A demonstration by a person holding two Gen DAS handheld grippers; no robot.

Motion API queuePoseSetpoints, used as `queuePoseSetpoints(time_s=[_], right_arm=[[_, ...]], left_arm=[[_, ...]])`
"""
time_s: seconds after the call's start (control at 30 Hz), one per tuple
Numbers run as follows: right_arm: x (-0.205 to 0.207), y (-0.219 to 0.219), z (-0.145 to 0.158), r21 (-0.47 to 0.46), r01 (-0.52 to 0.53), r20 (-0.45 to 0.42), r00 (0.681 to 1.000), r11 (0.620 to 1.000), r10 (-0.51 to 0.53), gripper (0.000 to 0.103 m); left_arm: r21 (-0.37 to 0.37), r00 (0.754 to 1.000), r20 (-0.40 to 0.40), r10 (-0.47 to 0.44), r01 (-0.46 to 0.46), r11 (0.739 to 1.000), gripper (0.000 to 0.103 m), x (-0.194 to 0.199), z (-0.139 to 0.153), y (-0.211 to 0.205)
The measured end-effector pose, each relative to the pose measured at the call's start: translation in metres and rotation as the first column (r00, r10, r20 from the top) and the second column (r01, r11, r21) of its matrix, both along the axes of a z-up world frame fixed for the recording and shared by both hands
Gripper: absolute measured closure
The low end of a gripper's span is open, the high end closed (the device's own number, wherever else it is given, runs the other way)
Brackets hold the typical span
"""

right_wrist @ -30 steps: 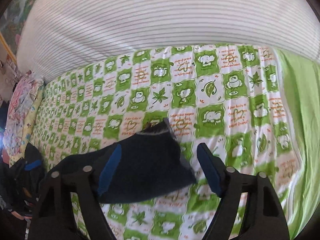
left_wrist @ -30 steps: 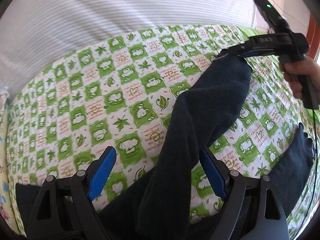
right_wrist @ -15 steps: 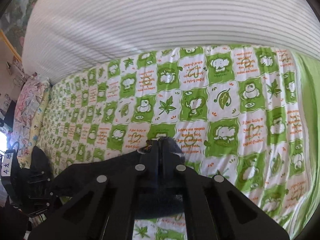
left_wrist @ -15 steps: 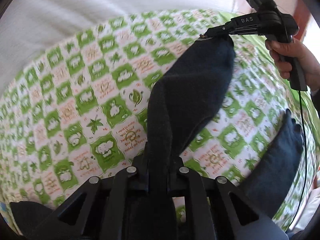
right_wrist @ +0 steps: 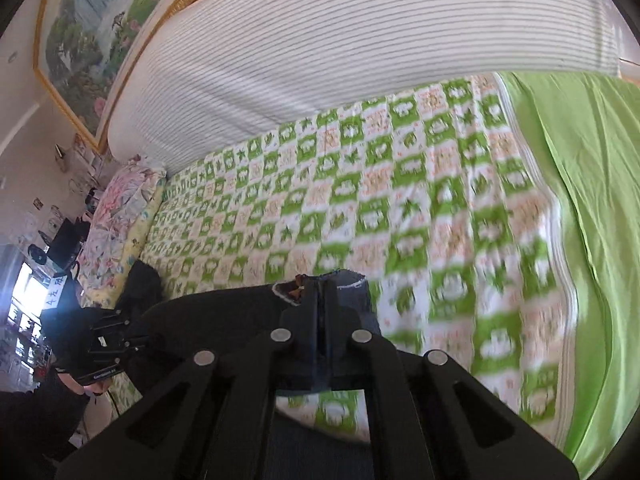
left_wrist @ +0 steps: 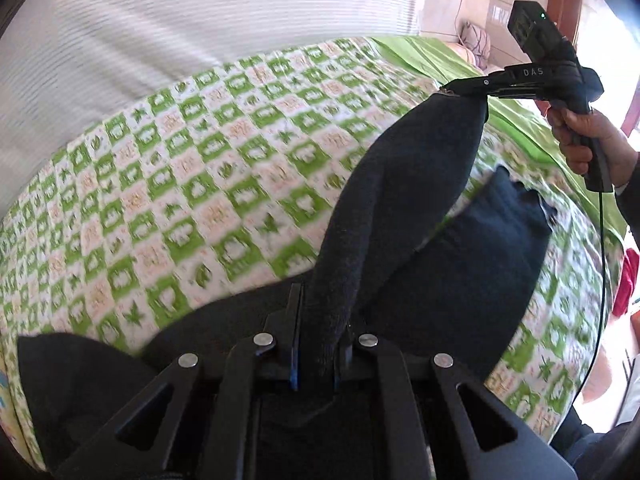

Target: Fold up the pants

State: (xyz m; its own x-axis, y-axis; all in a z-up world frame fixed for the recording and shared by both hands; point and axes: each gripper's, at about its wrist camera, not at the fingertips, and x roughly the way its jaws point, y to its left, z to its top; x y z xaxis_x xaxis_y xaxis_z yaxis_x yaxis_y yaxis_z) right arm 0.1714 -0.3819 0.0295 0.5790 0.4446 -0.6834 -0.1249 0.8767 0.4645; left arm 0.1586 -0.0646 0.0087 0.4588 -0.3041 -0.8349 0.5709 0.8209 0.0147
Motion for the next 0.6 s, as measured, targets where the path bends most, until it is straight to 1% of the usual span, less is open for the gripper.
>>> queuePoseSetpoints(time_s=[0.07,0.13,0.2,0.4,0.53,0.6], right_arm=[[-0.009,-0.003,-0.009,0.011,0.013,-0.010,1.000,1.000,-0.013,0.100],[-0.019,-0.010,-0.014,0.047,0.020,-0.001,1.000,0.999,-0.020,0.100],[-0.032,-0.014,-0.017,0.060,0.026,0.001,1.000,0.998,-0.027,0.100],[-0.072,-0.022,-0.018,0.075,0.030,0.043,0.999,0.997,-0.033,0.100],[-0.100,-0.021,-0.023,0.066,0.043,0.051,0.998,0.997,-0.046,0.100],[-0.116,-0.020,-0.028,0.065,0.058,0.053,0.997,0.996,-0.062,0.100]], left_arm=[[0.013,1.000,0.004,0.006,-0.006,1.000,0.094,-0.009,-0.004,-0.003],[0.025,1.000,0.023,0.003,-0.004,1.000,0.093,-0.021,-0.005,-0.007],[0.026,0.999,0.040,-0.005,0.004,1.000,0.093,-0.032,-0.004,-0.010],[0.031,0.997,0.078,-0.014,0.012,0.999,0.093,-0.056,-0.004,-0.015],[0.039,0.997,0.081,-0.018,0.015,0.999,0.093,-0.072,-0.015,-0.017],[0.055,0.995,0.101,-0.025,0.019,0.998,0.093,-0.082,-0.019,-0.018]])
